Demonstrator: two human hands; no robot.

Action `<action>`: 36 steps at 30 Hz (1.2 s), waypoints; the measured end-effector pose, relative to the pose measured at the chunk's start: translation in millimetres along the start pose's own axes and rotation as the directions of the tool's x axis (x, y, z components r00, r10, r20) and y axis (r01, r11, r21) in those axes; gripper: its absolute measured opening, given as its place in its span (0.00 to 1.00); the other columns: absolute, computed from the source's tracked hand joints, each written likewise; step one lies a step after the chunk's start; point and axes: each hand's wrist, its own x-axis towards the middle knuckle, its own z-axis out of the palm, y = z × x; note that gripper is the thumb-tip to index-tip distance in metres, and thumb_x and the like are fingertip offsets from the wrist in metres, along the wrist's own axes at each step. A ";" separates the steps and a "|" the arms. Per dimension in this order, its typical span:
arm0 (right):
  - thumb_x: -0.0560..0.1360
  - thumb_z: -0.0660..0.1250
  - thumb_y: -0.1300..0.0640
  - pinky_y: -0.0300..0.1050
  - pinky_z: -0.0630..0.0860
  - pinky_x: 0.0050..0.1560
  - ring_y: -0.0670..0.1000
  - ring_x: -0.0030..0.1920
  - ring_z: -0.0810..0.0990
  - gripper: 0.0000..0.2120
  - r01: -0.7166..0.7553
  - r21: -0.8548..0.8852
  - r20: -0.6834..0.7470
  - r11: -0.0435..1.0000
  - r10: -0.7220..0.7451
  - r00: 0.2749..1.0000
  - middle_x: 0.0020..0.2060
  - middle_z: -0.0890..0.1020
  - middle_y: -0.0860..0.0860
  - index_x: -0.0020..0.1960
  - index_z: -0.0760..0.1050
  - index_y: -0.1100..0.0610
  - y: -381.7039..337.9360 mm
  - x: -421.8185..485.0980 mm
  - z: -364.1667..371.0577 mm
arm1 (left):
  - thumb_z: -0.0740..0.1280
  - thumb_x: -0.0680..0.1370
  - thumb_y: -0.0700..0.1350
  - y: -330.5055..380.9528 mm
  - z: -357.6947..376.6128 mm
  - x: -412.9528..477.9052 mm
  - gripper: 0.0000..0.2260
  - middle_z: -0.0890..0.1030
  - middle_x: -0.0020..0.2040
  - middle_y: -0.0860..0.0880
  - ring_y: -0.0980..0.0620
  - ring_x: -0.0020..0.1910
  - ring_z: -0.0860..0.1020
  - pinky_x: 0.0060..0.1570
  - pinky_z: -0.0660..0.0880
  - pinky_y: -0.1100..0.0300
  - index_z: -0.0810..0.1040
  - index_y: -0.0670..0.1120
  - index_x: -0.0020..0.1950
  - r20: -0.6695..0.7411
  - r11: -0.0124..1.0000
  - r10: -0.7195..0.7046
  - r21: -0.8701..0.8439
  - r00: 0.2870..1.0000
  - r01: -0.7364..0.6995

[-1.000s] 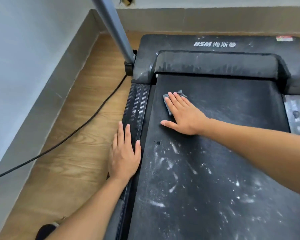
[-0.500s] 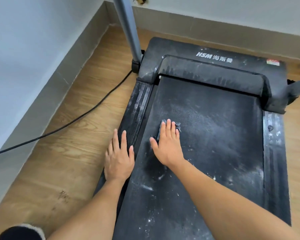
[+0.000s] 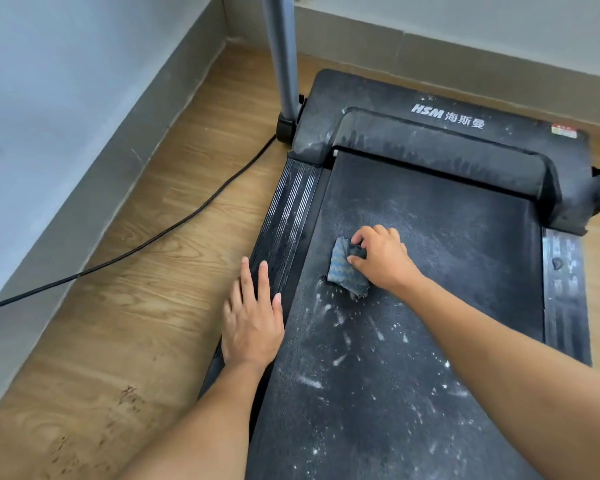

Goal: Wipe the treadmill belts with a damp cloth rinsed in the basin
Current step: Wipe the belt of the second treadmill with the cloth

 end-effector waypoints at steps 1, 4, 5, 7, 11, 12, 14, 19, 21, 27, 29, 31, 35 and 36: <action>0.80 0.71 0.48 0.55 0.72 0.63 0.55 0.64 0.68 0.15 0.006 -0.012 0.026 1.000 -0.006 1.000 0.59 0.74 0.50 0.65 0.74 0.50 -1.7 2.1 -2.7 | 0.53 0.87 0.53 -0.7 0.3 -0.6 0.28 0.51 0.86 0.41 0.39 0.70 0.72 0.59 0.76 0.44 0.54 0.47 0.86 -0.002 1.000 -0.001 -0.007 1.000 0.001; 0.81 0.69 0.52 0.55 0.74 0.60 0.56 0.62 0.71 0.10 0.060 -0.077 0.091 0.995 -0.053 0.994 0.57 0.74 0.51 0.59 0.73 0.53 -9.0 4.4 -15.9 | 0.52 0.87 0.54 -1.9 2.0 1.5 0.28 0.52 0.86 0.41 0.39 0.71 0.72 0.60 0.76 0.44 0.54 0.46 0.86 -0.011 1.000 0.010 0.002 1.000 -0.010; 0.82 0.68 0.53 0.55 0.76 0.58 0.56 0.59 0.73 0.08 0.072 -0.080 0.113 0.994 -0.063 0.992 0.56 0.76 0.51 0.58 0.73 0.54 -12.9 0.6 -21.9 | 0.50 0.86 0.55 -1.9 1.9 1.1 0.28 0.52 0.86 0.41 0.39 0.71 0.71 0.60 0.76 0.44 0.54 0.47 0.86 -0.011 1.000 0.010 0.004 1.000 -0.010; 0.83 0.65 0.54 0.56 0.79 0.50 0.57 0.50 0.78 0.05 0.074 -0.017 0.145 0.997 -0.071 0.987 0.49 0.80 0.53 0.55 0.71 0.55 -20.8 -12.8 -34.5 | 0.51 0.87 0.54 -1.8 2.0 0.1 0.28 0.52 0.86 0.41 0.40 0.71 0.71 0.60 0.76 0.44 0.54 0.47 0.86 -0.020 1.000 0.008 -0.004 1.000 -0.008; 0.83 0.66 0.56 0.51 0.85 0.39 0.49 0.37 0.85 0.04 -0.082 0.445 0.096 0.892 0.044 0.994 0.47 0.82 0.54 0.52 0.71 0.54 -45.5 -67.0 -70.7 | 0.58 0.85 0.53 -3.2 1.8 2.1 0.30 0.54 0.86 0.42 0.40 0.70 0.72 0.60 0.76 0.44 0.55 0.46 0.86 -0.034 0.999 0.007 -0.045 0.999 -0.008; 0.82 0.67 0.56 0.51 0.86 0.41 0.49 0.38 0.86 0.04 -0.130 0.579 0.079 0.805 0.104 0.991 0.48 0.83 0.57 0.52 0.72 0.55 -52.6 -85.1 -80.0 | 0.58 0.85 0.53 -3.1 0.2 1.6 0.30 0.54 0.86 0.42 0.41 0.70 0.72 0.60 0.76 0.45 0.55 0.47 0.86 -0.026 0.998 0.012 -0.057 1.000 -0.014; 0.82 0.68 0.59 0.53 0.87 0.43 0.51 0.44 0.84 0.05 -0.193 0.786 0.091 0.587 0.199 0.976 0.51 0.84 0.61 0.51 0.73 0.57 -68.4 -119.6 -95.3 | 0.60 0.84 0.53 -1.7 -4.2 0.5 0.31 0.54 0.86 0.43 0.42 0.71 0.72 0.61 0.75 0.45 0.56 0.48 0.86 0.015 0.996 0.009 -0.087 1.000 -0.007; 0.82 0.69 0.58 0.45 0.84 0.42 0.51 0.43 0.83 0.04 -0.210 0.848 0.139 0.487 0.178 0.974 0.46 0.86 0.58 0.51 0.74 0.57 -86.2 -155.4 -130.5 | 0.66 0.81 0.46 10.9 -33.3 17.1 0.35 0.46 0.87 0.49 0.45 0.85 0.48 0.80 0.52 0.35 0.55 0.57 0.85 0.234 0.882 -0.106 -0.426 0.966 0.200; 0.82 0.69 0.57 0.46 0.84 0.44 0.48 0.41 0.82 0.04 -0.184 0.846 0.114 0.501 0.168 0.979 0.39 0.85 0.49 0.51 0.74 0.56 -81.1 -153.2 -141.2 | 0.67 0.81 0.37 25.2 -58.3 21.1 0.33 0.51 0.87 0.55 0.54 0.85 0.45 0.83 0.49 0.38 0.64 0.60 0.82 0.202 0.667 0.072 -0.738 0.977 0.103; 0.82 0.69 0.59 0.49 0.79 0.44 0.49 0.40 0.79 0.06 -0.201 0.891 0.123 0.407 0.210 0.970 0.40 0.82 0.49 0.47 0.76 0.52 -54.1 -151.4 -155.0 | 0.75 0.79 0.36 90.4 -136.8 -5.9 0.25 0.72 0.78 0.57 0.53 0.76 0.73 0.70 0.74 0.49 0.78 0.55 0.74 -0.060 0.107 0.420 -0.988 0.905 -0.115; 0.83 0.68 0.59 0.49 0.78 0.43 0.49 0.38 0.78 0.06 -0.226 0.907 0.159 0.354 0.210 0.965 0.39 0.81 0.51 0.47 0.76 0.53 -50.3 -154.4 -155.5 | 0.77 0.77 0.39 99.9 -147.3 -9.6 0.22 0.78 0.73 0.55 0.49 0.72 0.76 0.65 0.79 0.47 0.81 0.51 0.70 -0.122 0.138 0.391 -0.972 0.912 -0.189; 0.83 0.67 0.60 0.47 0.79 0.41 0.49 0.37 0.78 0.05 -0.255 0.912 0.193 0.320 0.213 0.958 0.39 0.81 0.52 0.48 0.76 0.55 -46.6 -159.3 -154.5 | 0.79 0.76 0.41 105.5 -154.5 -11.1 0.20 0.81 0.67 0.53 0.46 0.69 0.78 0.60 0.80 0.49 0.83 0.51 0.67 -0.184 0.156 0.370 -0.954 0.910 -0.257; 0.82 0.68 0.60 0.45 0.76 0.38 0.50 0.37 0.78 0.02 -0.327 0.905 0.263 0.272 0.247 0.933 0.40 0.81 0.54 0.51 0.76 0.55 -42.1 -164.7 -151.1 | 0.78 0.76 0.44 113.7 -164.6 -6.7 0.14 0.80 0.63 0.52 0.47 0.64 0.79 0.59 0.77 0.60 0.87 0.51 0.62 -0.259 0.170 0.395 -0.922 0.881 -0.347; 0.82 0.68 0.61 0.44 0.76 0.36 0.50 0.37 0.78 0.02 -0.337 0.909 0.274 0.246 0.257 0.927 0.39 0.81 0.53 0.52 0.76 0.55 -41.2 -165.5 -149.9 | 0.77 0.78 0.43 116.2 -166.6 -7.0 0.11 0.80 0.63 0.52 0.46 0.63 0.79 0.61 0.77 0.59 0.88 0.50 0.60 -0.275 0.171 0.394 -0.915 0.877 -0.364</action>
